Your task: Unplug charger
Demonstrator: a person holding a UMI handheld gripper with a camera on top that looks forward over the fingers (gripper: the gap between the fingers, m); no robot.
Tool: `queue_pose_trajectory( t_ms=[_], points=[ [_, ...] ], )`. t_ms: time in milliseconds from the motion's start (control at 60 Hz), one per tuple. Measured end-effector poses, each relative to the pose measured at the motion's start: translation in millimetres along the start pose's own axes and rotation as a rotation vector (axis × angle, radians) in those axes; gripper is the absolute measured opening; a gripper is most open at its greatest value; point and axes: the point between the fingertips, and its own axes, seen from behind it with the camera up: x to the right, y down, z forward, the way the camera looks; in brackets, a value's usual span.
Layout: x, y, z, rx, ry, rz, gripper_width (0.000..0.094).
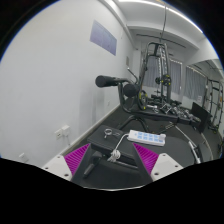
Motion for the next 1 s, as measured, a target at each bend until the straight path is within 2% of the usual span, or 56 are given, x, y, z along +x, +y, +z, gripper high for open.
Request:
queue_pose_trajectory(
  t_ms=[450,850,1000],
  points=[
    [35,6,15,-0.009,0.050,0.032,0.0853],
    [201,58,50,-0.067,0.291,0.134,0.0854],
    [252,73,66,-0.054,0.359,0.143,0.0853]
  ],
)
